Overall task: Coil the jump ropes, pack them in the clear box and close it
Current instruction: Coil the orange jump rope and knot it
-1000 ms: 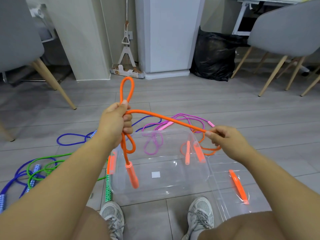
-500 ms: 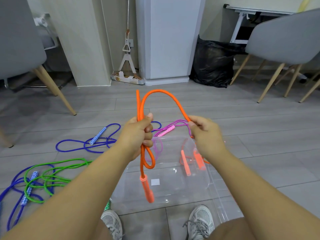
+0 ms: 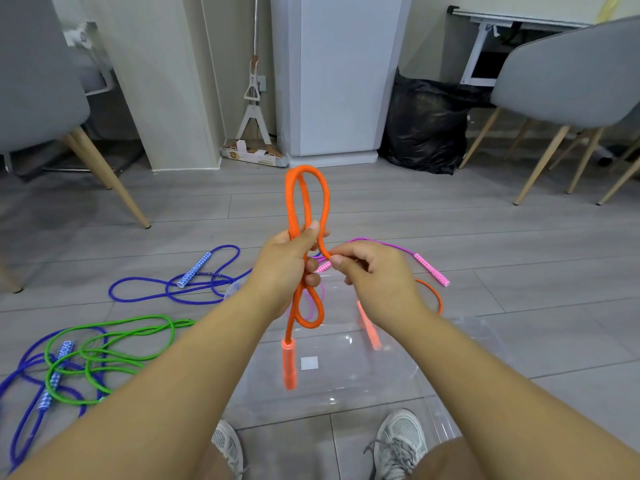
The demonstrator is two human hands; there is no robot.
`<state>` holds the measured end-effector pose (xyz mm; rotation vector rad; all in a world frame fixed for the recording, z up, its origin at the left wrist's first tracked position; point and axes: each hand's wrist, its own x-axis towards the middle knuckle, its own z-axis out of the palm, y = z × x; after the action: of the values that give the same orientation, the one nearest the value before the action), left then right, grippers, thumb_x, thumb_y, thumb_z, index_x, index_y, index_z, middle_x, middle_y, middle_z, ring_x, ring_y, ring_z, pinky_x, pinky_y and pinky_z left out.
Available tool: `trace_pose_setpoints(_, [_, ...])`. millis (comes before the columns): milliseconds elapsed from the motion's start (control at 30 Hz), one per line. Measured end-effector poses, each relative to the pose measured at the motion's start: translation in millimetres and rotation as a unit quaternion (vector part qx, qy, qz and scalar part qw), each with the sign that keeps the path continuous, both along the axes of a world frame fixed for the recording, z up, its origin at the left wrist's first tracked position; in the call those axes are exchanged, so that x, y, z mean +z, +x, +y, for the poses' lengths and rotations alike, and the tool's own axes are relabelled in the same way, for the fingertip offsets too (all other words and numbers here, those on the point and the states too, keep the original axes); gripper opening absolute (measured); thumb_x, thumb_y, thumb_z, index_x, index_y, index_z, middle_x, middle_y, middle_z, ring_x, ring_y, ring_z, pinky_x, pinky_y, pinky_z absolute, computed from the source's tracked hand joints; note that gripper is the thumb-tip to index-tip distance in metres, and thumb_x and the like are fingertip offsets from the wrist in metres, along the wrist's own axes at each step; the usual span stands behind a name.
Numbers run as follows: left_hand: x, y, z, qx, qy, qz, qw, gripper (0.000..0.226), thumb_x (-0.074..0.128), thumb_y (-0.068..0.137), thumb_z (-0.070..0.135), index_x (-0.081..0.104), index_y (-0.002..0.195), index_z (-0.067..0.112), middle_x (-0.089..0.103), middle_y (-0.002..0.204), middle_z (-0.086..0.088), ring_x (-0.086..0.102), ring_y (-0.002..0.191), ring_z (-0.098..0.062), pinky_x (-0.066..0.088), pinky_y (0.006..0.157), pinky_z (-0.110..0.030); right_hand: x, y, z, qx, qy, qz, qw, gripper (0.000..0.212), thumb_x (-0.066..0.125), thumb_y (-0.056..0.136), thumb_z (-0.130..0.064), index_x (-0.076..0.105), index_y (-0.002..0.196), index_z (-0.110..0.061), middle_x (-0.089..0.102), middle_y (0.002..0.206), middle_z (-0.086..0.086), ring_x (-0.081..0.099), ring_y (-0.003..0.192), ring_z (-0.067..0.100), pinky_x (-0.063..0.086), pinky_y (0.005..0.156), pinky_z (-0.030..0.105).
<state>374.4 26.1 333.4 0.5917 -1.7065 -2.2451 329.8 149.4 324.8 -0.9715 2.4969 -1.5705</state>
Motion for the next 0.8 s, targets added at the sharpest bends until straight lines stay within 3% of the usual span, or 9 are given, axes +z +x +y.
trace_pose_setpoints(167, [0.6,0.3,-2.2,0.009,-0.043,-0.016,0.999,0.020,0.050,0.097,0.025,0.058,0.084,0.012,0.042,0.068,-0.004,0.036,0.055,-0.013,0.034,0.044,-0.022,-2.3,-0.2,-2.0,0.014,0.025,0.014,0.999,0.012,0.061,0.088,-0.013,0.072,0.093,-0.015,0.057,0.072,-0.019,0.053,0.069,0.002,0.047,0.074,0.027])
trace_pose_setpoints(333, [-3.2,-1.1,-8.2,0.018,-0.040,0.001,0.999,0.029,0.043,0.100,0.027,0.054,0.077,0.011,0.067,0.075,-0.002,0.048,0.058,-0.009,0.037,0.044,-0.021,-8.7,-8.8,11.0,0.030,0.060,-0.022,0.998,0.006,0.059,0.090,-0.021,0.065,0.089,-0.022,0.064,0.076,-0.006,0.054,0.065,0.004,0.046,0.067,0.023])
trace_pose_setpoints(400, [-3.4,-0.9,-11.6,0.023,-0.023,0.009,0.999,0.026,0.041,0.100,0.028,0.048,0.079,0.014,0.071,0.065,0.003,0.060,0.059,-0.008,0.043,0.050,-0.023,-13.7,-15.0,20.5,0.047,0.105,-0.020,0.993,0.007,0.057,0.091,-0.023,0.064,0.089,-0.022,0.063,0.075,-0.008,0.054,0.063,0.002,0.045,0.065,0.022])
trace_pose_setpoints(533, [-4.3,1.4,-17.6,0.037,0.060,0.041,0.997,0.032,0.037,0.102,0.024,0.045,0.074,0.011,0.066,0.053,-0.003,0.068,0.059,-0.018,0.055,0.071,-0.037,-23.2,-27.4,42.3,0.030,0.160,-0.025,0.986,0.014,0.055,0.093,-0.024,0.063,0.084,-0.018,0.060,0.071,-0.006,0.054,0.066,0.013,0.047,0.069,0.033])
trace_pose_setpoints(600, [-5.5,2.6,-21.6,0.042,0.103,0.054,0.992,0.034,0.037,0.102,0.024,0.043,0.072,0.010,0.054,0.044,0.001,0.065,0.051,-0.019,0.057,0.068,-0.040,-28.9,-33.7,54.3,0.017,0.204,-0.026,0.978,0.017,0.053,0.093,-0.026,0.064,0.084,-0.017,0.059,0.071,-0.006,0.053,0.068,0.016,0.046,0.068,0.033])
trace_pose_setpoints(700, [-4.5,3.9,-33.2,0.065,0.162,0.081,0.981,0.032,0.037,0.102,0.028,0.035,0.072,0.015,0.035,0.040,0.004,0.043,0.036,-0.013,0.059,0.058,-0.043,-38.7,-43.6,73.1,-0.006,0.269,-0.023,0.963,0.018,0.053,0.093,-0.031,0.060,0.078,-0.025,0.058,0.069,-0.007,0.052,0.067,0.014,0.045,0.067,0.033])
trace_pose_setpoints(800, [-2.1,6.5,-47.5,0.105,0.175,0.084,0.975,0.034,0.040,0.101,0.033,0.032,0.071,0.018,0.030,0.041,0.007,0.032,0.034,-0.009,0.052,0.046,-0.028,-45.4,-49.8,87.6,-0.023,0.289,-0.051,0.956,0.022,0.052,0.094,-0.029,0.063,0.082,-0.014,0.059,0.073,0.005,0.050,0.067,0.017,0.043,0.063,0.031])
